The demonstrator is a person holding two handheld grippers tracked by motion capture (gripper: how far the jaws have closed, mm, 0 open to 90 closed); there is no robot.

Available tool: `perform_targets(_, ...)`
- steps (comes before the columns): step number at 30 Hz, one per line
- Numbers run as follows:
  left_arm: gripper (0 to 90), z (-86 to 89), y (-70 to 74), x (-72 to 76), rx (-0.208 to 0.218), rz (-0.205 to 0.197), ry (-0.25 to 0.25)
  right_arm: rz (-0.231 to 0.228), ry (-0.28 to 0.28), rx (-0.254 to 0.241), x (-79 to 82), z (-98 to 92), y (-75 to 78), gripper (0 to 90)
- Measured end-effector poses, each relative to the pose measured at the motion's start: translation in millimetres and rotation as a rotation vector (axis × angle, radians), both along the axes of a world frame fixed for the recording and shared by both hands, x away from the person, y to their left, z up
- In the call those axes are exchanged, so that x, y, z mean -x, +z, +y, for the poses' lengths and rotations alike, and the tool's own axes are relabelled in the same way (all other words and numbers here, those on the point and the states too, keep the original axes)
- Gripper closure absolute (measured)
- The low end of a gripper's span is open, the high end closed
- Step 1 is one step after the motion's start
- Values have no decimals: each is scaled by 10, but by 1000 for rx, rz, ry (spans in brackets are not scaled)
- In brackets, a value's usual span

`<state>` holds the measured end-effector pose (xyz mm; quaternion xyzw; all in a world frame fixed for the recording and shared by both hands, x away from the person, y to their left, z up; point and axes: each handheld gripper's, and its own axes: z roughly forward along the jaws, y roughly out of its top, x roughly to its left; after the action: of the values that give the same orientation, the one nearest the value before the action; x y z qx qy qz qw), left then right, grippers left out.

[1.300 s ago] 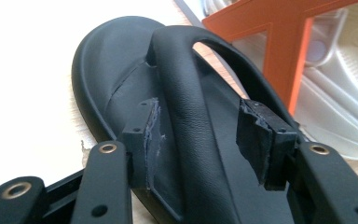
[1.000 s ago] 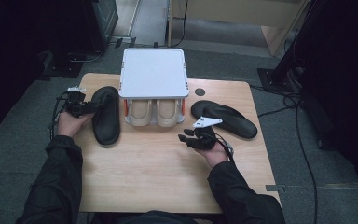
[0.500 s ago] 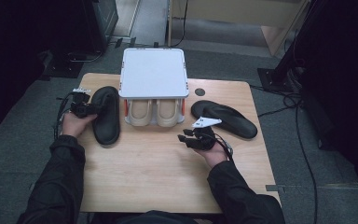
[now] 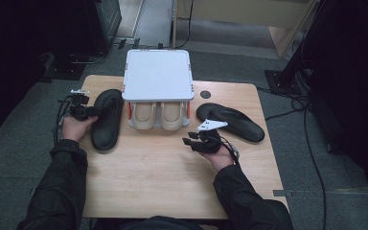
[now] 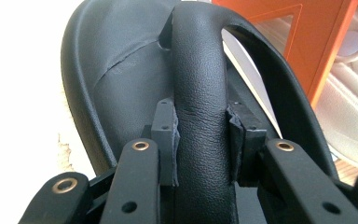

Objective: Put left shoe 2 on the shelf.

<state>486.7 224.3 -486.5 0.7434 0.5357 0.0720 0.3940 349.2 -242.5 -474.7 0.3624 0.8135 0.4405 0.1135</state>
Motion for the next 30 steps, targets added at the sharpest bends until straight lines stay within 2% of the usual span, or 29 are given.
perform_targets(5, 682, 17, 63, 37, 3, 7, 21, 0, -8, -7, -3, -12, 11, 617)
perform_targets(8, 682, 40, 126, 82, 5, -5, 26, -1, -10, -12, -9, -15, 9, 617)
perform_targets(13, 682, 97, 249, 144, 35, -18, 50, 1, -4, -12, -23, -8, 7, 617)
perform_targets(18, 682, 96, 377, 185, 34, -36, 46, 4, -1, -9, -27, 9, 1, 617)
perform_targets(21, 682, 91, 440, 186, 25, -38, 45, 2, 9, -7, -28, 26, -2, 617)
perform_targets(26, 682, 70, 540, 157, 38, -29, 52, -1, 9, -12, -26, 30, 15, 618)
perform_targets(30, 682, 46, 661, 119, 21, -30, 53, -1, 11, -14, -27, 32, 22, 617)
